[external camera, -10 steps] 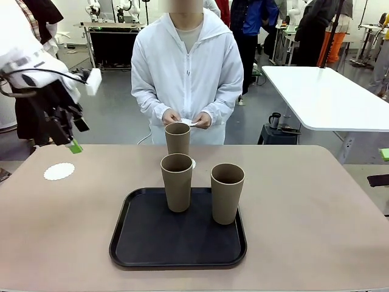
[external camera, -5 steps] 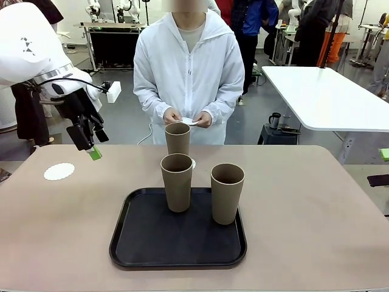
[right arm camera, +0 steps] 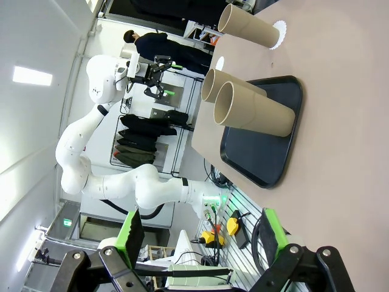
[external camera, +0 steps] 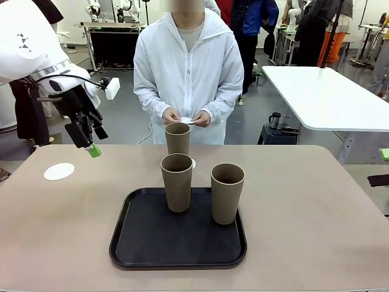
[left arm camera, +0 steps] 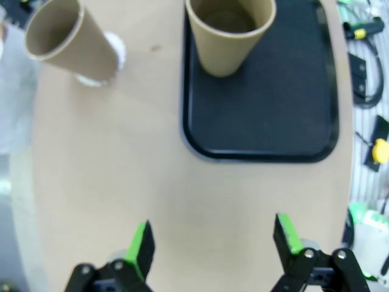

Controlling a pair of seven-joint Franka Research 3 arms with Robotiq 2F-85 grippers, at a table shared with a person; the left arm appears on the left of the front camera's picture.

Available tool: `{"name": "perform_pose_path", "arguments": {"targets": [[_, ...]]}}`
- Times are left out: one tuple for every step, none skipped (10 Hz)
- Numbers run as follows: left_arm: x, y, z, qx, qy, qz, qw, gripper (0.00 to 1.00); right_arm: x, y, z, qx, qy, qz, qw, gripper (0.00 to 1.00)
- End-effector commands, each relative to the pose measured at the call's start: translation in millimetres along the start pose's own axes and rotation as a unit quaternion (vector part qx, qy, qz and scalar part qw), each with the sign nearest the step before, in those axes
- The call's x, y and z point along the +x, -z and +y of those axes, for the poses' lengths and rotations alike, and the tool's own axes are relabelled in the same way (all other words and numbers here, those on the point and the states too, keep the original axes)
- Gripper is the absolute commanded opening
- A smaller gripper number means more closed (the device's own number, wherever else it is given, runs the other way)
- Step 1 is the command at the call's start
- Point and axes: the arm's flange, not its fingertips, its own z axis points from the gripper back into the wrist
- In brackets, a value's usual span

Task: Place coasters on the table and set cups on them.
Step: Take one Reusable plastic cup from the Flat Tray and place it on a coaster set by the human.

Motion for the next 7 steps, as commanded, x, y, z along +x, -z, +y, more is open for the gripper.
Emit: {"name": "perform_pose_path", "arguments": {"targets": [[0, 0, 0, 0.000, 0.000, 0.000, 1.000, 1.00, 1, -1, 0, 0.007, -0.008, -0.002, 1.000, 1.00], [-7, 17, -8, 0.024, 0.042, -0.100, 0.994, 1.00, 1, -1, 0, 0.007, -0.008, -0.002, 1.000, 1.00], [-11, 39, -10, 0.016, 0.058, -0.161, 0.985, 1.00, 1, -1, 0, 0.007, -0.008, -0.002, 1.000, 1.00], [-13, 53, -7, 0.018, 0.071, -0.203, 0.977, 1.00, 1, -1, 0, 0.007, -0.008, -0.002, 1.000, 1.00], [-14, 68, -7, 0.020, 0.085, -0.249, 0.964, 1.00, 1, -1, 0, 0.007, -0.008, -0.002, 1.000, 1.00], [-16, 86, -3, 0.011, 0.107, -0.301, 0.948, 1.00, 1, -1, 0, 0.007, -0.008, -0.002, 1.000, 1.00], [-18, 105, -1, 0.013, 0.121, -0.351, 0.929, 1.00, 1, -1, 0, 0.007, -0.008, -0.002, 1.000, 1.00]]}}
